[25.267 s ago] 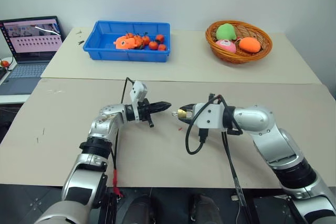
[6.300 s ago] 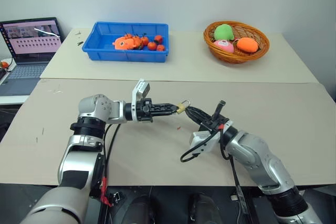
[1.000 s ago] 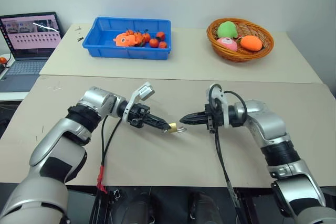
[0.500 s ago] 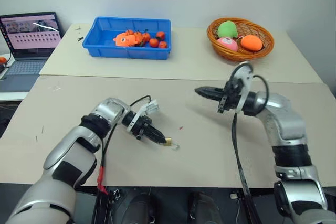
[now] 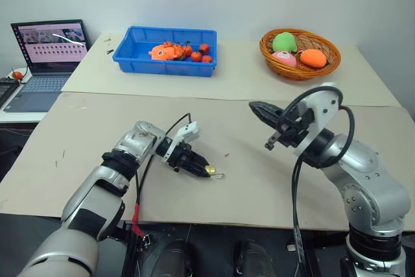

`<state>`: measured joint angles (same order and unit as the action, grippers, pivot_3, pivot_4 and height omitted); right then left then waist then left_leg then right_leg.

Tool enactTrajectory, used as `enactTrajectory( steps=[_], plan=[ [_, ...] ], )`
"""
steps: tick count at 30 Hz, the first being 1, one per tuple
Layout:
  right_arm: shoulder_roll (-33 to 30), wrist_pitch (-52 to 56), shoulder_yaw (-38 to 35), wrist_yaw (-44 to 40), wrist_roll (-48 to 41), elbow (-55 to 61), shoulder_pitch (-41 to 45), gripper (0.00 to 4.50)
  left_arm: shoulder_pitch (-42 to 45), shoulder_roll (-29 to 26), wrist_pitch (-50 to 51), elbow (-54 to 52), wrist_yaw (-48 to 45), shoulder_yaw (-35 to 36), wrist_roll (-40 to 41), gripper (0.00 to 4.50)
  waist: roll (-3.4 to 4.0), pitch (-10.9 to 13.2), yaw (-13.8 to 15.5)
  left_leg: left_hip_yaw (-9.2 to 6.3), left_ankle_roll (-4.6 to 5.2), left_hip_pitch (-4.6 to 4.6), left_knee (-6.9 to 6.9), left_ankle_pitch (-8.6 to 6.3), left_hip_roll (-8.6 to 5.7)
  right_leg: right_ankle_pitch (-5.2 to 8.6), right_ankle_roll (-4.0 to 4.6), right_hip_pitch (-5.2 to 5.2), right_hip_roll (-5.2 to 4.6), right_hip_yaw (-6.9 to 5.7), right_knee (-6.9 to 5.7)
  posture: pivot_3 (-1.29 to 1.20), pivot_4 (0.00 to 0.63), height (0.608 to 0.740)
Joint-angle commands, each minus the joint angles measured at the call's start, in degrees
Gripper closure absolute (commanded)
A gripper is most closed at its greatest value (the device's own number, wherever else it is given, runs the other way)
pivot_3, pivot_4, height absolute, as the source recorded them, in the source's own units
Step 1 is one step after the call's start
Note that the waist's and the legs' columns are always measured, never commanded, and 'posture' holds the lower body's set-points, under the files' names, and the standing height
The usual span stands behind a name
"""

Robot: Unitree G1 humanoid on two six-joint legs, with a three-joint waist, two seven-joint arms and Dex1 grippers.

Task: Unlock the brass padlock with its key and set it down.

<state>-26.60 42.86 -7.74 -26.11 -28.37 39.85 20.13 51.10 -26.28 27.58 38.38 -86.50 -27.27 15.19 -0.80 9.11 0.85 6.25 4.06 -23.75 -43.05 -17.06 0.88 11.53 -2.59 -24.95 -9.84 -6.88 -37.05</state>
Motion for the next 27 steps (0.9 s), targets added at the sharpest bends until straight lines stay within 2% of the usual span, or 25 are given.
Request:
enactTrajectory(
  steps=[1, 4, 7, 9, 10, 14, 19, 23, 27],
  plan=[
    [0.1, -0.5, -0.9, 1.5, -0.7, 0.7, -0.2, 4.5, 0.6, 0.3, 1.6, 3.3, 5.2, 3.9, -2.3, 1.94, 0.0, 0.0, -0.1, 0.0, 0.24, -0.02, 0.0, -0.03, 0.0, 0.0, -0.15, -0.02, 0.0, 0.01, 0.01, 0.0, 0.15, 0.692],
    [0.2, -1.4, -0.3, 2.1, 0.5, -1.7, -0.9, 4.5, 1.0, 0.6, 2.4, 3.9, 6.7, 7.7, -1.1, 1.94, 0.0, 0.0, -0.2, 0.0, 0.32, -0.04, 0.0, 0.09, 0.01, -0.11, -0.23, -0.07, 0.02, 0.03, 0.01, 0.0, 0.15, 0.692],
    [0.8, -2.4, -1.2, 4.4, 2.7, -4.5, -2.3, 4.5, 0.8, 1.1, 5.5, 3.6, 12.9, 15.8, 2.8, 1.94, -0.02, 0.0, -0.5, 0.02, 0.32, -0.1, 0.01, 0.12, 0.04, -0.17, -0.18, -0.17, 0.05, 0.08, -0.01, 0.0, 0.15, 0.692],
    [1.1, -3.5, -2.4, 5.7, 3.9, -5.5, -5.1, 4.5, -2.0, 0.5, 8.1, -1.2, 16.7, 20.9, 5.3, 1.94, -0.02, 0.0, -0.6, 0.02, 0.17, -0.3, 0.01, 0.21, 0.04, -0.38, 0.18, -0.33, 0.08, 0.1, -0.02, 0.0, 0.15, 0.692],
    [1.4, -4.0, -3.2, 6.6, 4.6, -5.9, -6.7, 4.5, -3.7, 0.3, 10.1, -4.3, 18.7, 24.2, 7.4, 1.94, -0.02, 0.0, -0.7, 0.04, -0.12, -0.39, 0.04, 0.38, 0.03, -0.38, 0.17, -0.41, 0.08, 0.09, -0.02, 0.0, 0.15, 0.692],
    [1.6, -5.8, -4.5, 11.5, 10.0, -9.0, -11.7, 4.5, -10.9, 1.5, 11.4, -13.8, 31.5, 34.8, 10.5, 1.94, -0.02, 0.0, -1.0, 0.05, -0.14, -0.5, 0.27, 0.38, -0.01, -0.34, 0.05, -0.43, 0.13, 0.04, 0.04, 0.0, 0.15, 0.692],
    [2.7, -10.4, -4.2, 21.1, 20.7, -15.5, -16.1, 4.5, -18.4, 6.4, -4.3, -13.4, 56.7, 45.2, 4.8, 1.94, -0.02, 0.0, -1.0, 0.06, -0.12, -0.42, 0.51, 0.32, -0.05, -0.32, -0.07, -0.27, 0.12, -0.02, 0.39, 0.0, 0.15, 0.692],
    [4.6, -15.8, -3.3, 26.8, 27.0, -20.5, -17.3, 4.5, -20.9, 8.7, -16.4, -9.1, 69.3, 49.4, 1.6, 1.94, -0.01, 0.0, -1.0, 0.11, -0.19, -0.23, 0.58, 0.35, -0.06, -0.32, -0.07, -0.19, 0.1, 0.05, 0.44, 0.0, 0.15, 0.692],
    [6.6, -20.6, -4.0, 30.1, 30.0, -25.1, -17.2, 4.5, -21.8, 8.7, -24.4, -4.3, 74.1, 50.1, -0.4, 1.94, -0.02, 0.0, -1.6, 0.21, -0.25, 0.07, 0.68, 0.36, -0.03, -0.32, -0.07, -0.11, 0.1, 0.24, 0.46, 0.0, 0.15, 0.692]
  ],
)
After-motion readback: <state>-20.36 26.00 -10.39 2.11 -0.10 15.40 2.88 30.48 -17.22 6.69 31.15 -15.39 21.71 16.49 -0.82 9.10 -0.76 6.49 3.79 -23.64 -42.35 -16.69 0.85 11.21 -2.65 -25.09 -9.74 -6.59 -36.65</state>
